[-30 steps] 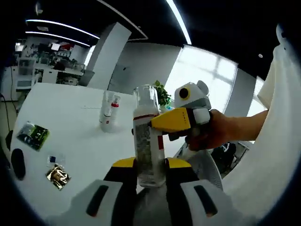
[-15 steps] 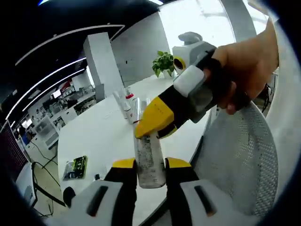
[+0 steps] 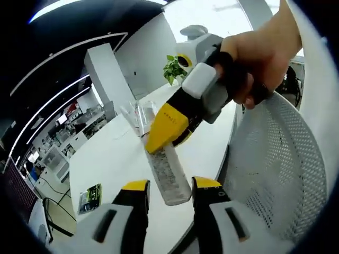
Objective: Arrange the skincare products in the storage area until every visible bottle or jar stands upright without overlapping.
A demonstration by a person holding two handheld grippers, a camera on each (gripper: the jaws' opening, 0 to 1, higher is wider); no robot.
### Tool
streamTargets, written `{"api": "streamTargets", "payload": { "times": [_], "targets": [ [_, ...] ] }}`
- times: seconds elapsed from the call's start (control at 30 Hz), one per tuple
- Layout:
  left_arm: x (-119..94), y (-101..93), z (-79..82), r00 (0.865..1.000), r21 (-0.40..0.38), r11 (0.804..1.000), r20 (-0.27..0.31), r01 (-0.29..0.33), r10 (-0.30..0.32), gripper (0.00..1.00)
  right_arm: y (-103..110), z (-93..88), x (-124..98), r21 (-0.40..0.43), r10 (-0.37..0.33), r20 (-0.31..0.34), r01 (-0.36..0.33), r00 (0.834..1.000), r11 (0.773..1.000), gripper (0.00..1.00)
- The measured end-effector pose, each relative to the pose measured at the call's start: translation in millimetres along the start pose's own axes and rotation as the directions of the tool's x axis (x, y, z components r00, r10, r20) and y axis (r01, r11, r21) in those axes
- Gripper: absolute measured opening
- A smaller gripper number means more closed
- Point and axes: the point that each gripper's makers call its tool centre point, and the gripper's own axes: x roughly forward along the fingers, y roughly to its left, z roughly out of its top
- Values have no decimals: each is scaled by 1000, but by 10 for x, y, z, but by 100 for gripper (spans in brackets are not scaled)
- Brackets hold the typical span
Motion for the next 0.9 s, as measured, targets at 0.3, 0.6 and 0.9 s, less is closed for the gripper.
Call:
{"api": "streamTargets", "payload": {
  "times": [0.3, 0.6, 0.9],
  "targets": [
    [61, -42, -167, 996, 11, 1000, -87, 21, -20, 22, -266, 88, -79, -141, -83, -27, 78, 996, 987, 14],
    [137, -87, -416, 975, -1, 999, -217, 47, -47, 20, -719, 275, -322, -180, -216, 37, 219, 976, 959, 14],
    [147, -230, -495, 958, 0, 994, -266, 108, -105, 20, -1095, 477, -471, -157, -304, 100, 317, 947, 936, 14]
  ]
}}
